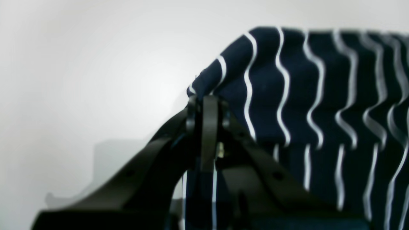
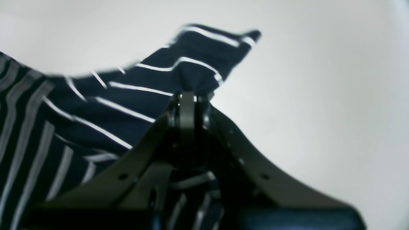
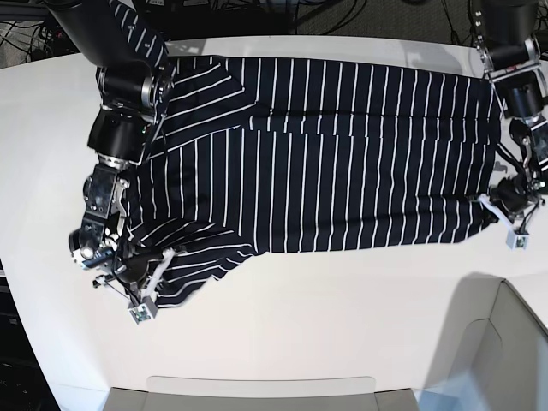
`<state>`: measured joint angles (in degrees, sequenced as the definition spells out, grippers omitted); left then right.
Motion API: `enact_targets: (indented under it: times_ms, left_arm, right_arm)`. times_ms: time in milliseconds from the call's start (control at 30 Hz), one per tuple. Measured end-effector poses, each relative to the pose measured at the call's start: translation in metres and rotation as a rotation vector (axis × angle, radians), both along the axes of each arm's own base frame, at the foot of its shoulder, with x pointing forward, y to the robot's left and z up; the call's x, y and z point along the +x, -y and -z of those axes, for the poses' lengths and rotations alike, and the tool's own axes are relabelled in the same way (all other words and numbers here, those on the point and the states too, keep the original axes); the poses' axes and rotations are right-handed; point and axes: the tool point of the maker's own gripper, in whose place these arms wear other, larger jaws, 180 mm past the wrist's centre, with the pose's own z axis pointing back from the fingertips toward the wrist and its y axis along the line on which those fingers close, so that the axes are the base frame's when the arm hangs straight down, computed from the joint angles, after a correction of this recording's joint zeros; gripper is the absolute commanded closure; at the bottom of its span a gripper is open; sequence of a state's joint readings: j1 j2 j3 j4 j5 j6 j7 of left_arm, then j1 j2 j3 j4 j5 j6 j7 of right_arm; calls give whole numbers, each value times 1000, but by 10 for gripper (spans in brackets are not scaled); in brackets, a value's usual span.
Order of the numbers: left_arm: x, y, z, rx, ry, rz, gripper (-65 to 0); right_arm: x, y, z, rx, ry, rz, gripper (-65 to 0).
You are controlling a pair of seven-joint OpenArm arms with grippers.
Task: Fold the T-shirt properly
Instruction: 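Lift the hem with both grippers and fold it toward the collar fold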
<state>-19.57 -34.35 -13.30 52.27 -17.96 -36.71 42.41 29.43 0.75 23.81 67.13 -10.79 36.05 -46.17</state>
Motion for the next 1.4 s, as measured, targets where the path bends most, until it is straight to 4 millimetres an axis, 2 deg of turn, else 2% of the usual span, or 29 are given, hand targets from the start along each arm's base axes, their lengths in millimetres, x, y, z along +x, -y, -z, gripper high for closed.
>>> enact_targets:
  times_ms: [100, 333, 533, 900, 1067, 1267, 1400]
  left_arm:
    - [-11, 3, 1, 30, -2, 27, 0]
    - [-37, -13, -3, 55, -19, -17, 0]
    - [-45, -7, -12, 100, -6, 24, 0]
    - [-73, 1, -5, 142, -67, 74, 0]
    - [-91, 1, 7, 145, -114, 82, 0]
    - [-105, -15, -16, 186, -72, 39, 0]
    - [-117, -9, -13, 208, -144, 103, 0]
  right_arm:
    - [-15, 3, -2, -48, 0, -29, 0]
    - [-44, 17, -10, -135, 15, -6, 0]
    - [-68, 26, -8, -194, -12, 18, 0]
    - [-110, 42, -23, -305, -26, 69, 0]
    - [-134, 45, -21, -339, -45, 78, 0]
    - [-154, 44, -16, -350, -57, 71, 0]
    - [-167, 44, -9, -359, -80, 66, 0]
